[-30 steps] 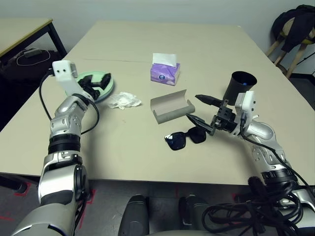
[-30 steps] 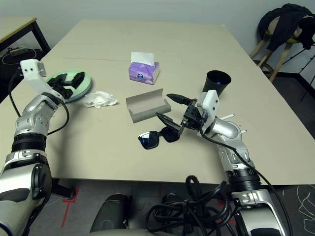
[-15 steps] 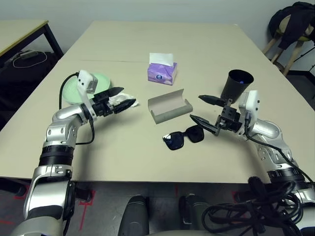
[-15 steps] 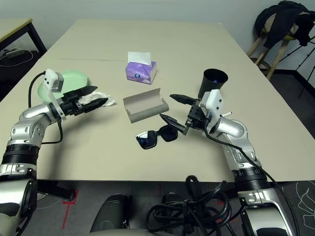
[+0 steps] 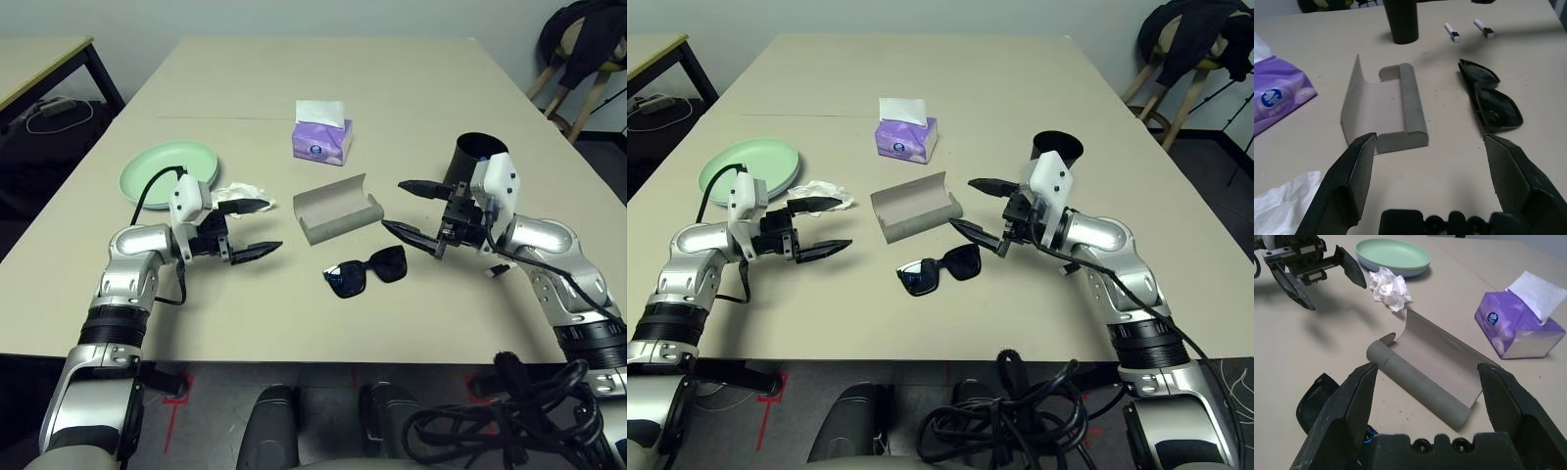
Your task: Organize and tidy the items on the table.
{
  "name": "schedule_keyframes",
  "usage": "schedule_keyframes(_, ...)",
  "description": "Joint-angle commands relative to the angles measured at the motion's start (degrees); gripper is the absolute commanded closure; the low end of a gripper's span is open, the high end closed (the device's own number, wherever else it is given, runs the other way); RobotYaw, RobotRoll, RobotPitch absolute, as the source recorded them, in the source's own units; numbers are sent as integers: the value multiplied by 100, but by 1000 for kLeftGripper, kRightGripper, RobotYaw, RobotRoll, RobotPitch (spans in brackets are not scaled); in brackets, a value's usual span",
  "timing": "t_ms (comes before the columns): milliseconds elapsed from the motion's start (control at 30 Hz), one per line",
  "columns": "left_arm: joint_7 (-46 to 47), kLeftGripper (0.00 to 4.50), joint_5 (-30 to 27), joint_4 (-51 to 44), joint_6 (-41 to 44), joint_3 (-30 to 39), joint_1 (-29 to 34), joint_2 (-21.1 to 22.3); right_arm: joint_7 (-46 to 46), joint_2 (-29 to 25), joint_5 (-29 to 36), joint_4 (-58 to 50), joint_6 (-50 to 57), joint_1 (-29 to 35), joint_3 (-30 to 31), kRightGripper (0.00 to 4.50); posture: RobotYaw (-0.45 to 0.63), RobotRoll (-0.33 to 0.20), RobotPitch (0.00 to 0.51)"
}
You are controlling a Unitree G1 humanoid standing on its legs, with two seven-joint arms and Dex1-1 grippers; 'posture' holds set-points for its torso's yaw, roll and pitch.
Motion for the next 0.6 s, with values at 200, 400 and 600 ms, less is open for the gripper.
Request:
schedule_keyframes(200, -582, 75, -127, -227, -49, -157, 233, 28, 107, -712, -443, -1280, 1907, -388, 881, 0, 49, 0, 174)
schedule_keyframes(400, -513, 75, -142, -317, -79, -151, 323, -50, 560, -1064, -789, -1494, 2696, -1352, 1689, 0, 53, 0, 181)
schedule_keyframes(600, -330, 75, -197, -643, 17, -140, 470, -153, 941, -1152, -926, -1776, 3240, -2164, 2302, 0, 74, 0, 179)
